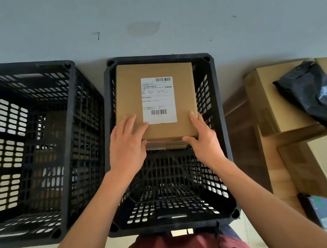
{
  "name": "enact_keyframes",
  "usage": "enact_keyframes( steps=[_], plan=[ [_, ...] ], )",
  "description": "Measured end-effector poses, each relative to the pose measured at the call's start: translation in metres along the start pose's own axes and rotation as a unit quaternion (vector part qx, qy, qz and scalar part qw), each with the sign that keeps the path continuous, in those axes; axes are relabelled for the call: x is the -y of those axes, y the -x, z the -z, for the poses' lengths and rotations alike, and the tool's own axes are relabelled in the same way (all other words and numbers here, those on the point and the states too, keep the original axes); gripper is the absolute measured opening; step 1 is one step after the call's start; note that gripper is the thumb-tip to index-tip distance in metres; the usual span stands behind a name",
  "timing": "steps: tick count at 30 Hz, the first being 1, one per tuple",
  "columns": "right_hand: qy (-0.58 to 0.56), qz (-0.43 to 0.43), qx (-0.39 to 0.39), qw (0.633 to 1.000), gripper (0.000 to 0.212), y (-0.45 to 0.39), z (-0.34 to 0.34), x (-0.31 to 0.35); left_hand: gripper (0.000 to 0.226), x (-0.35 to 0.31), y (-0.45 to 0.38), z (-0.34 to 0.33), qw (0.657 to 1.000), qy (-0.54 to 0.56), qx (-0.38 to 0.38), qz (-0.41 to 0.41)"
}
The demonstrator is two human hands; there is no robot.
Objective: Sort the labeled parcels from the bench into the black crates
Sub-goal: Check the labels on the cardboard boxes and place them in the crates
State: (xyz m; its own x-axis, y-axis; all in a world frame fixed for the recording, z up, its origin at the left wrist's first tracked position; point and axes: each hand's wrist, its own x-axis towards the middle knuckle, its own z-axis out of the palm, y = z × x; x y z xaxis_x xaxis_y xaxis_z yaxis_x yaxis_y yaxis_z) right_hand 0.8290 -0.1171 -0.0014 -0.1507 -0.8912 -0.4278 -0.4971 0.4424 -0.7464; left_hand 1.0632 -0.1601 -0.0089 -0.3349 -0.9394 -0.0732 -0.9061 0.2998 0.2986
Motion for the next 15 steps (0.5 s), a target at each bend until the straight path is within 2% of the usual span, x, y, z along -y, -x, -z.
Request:
enact_keyframes(
  steps=[11, 15],
  plan=[
    [0.135, 0.008, 0.017, 0.991, 0.081, 0.0, 0.002, 0.004, 0.05, 0.001, -0.005, 0.01, 1.0, -0.007, 0.015, -0.002],
    [0.108, -0.003, 0.007, 0.994, 0.082, 0.01, 0.001, 0.008, 0.049, 0.0, 0.0, 0.011, 1.0, -0.003, 0.016, -0.002]
  ],
)
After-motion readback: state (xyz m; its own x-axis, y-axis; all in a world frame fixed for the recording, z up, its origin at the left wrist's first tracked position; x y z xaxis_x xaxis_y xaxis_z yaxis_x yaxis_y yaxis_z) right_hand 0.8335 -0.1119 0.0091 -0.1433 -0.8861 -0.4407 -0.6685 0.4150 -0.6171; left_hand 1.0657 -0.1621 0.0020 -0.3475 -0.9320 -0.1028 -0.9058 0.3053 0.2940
